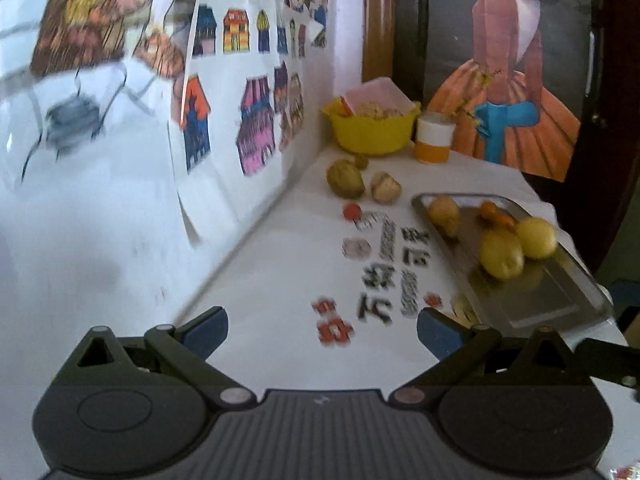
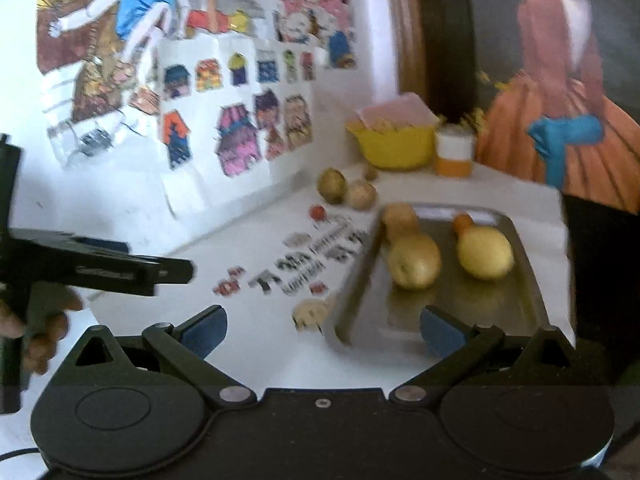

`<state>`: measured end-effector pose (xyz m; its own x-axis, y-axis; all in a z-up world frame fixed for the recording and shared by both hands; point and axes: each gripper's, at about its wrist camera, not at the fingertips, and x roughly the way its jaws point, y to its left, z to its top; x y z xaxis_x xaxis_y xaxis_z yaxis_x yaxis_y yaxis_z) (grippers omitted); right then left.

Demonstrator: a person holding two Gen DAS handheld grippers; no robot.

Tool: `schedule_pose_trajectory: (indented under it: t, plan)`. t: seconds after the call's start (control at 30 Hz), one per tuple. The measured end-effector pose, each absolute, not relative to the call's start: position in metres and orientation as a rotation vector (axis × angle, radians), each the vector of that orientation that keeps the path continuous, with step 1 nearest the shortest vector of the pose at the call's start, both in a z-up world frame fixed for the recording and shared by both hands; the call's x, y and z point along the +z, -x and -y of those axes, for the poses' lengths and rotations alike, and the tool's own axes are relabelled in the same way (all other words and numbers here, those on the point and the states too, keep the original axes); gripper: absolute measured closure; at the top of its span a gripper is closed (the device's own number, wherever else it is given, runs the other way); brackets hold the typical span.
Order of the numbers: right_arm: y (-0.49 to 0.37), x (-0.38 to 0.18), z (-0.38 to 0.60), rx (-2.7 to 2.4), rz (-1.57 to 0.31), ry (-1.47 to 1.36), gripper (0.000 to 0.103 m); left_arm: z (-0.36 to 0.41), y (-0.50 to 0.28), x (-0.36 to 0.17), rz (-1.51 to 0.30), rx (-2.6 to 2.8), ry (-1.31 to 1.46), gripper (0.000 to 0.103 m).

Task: Organize fruits
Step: 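Move both open tools away from the tray toward the loose fruits, then grasp the small red fruit with the left tool while the right tool grasps the striped round fruit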

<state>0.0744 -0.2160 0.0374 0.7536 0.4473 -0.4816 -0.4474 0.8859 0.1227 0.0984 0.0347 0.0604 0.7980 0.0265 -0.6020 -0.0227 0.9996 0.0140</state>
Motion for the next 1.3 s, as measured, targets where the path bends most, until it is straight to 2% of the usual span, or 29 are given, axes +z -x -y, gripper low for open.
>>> schedule_pose_trajectory:
  t: [0.23, 0.43, 0.73, 1.1, 1.3]
  plan:
    - [-0.128, 0.095, 0.222, 0.595, -0.436, 0.037, 0.001, -0.039, -0.152, 0.081, -0.571, 0.006, 0.021, 0.0]
    - [-0.197, 0.118, 0.214, 0.601, -0.43, 0.121, 0.001, -0.033, -0.205, 0.071, -0.58, 0.013, 0.036, 0.0]
    - [-0.293, 0.093, 0.187, 0.63, -0.529, 0.153, 0.001, -0.026, -0.266, 0.039, -0.623, -0.033, 0.043, 0.0]
    - [-0.39, 0.025, 0.171, 0.717, -0.664, 0.112, 0.001, -0.025, -0.315, -0.011, -0.669, -0.09, 0.037, 0.001]
    - [-0.429, 0.003, 0.161, 0.705, -0.782, 0.074, 0.009, -0.024, -0.33, -0.022, -0.665, -0.081, 0.034, 0.001]
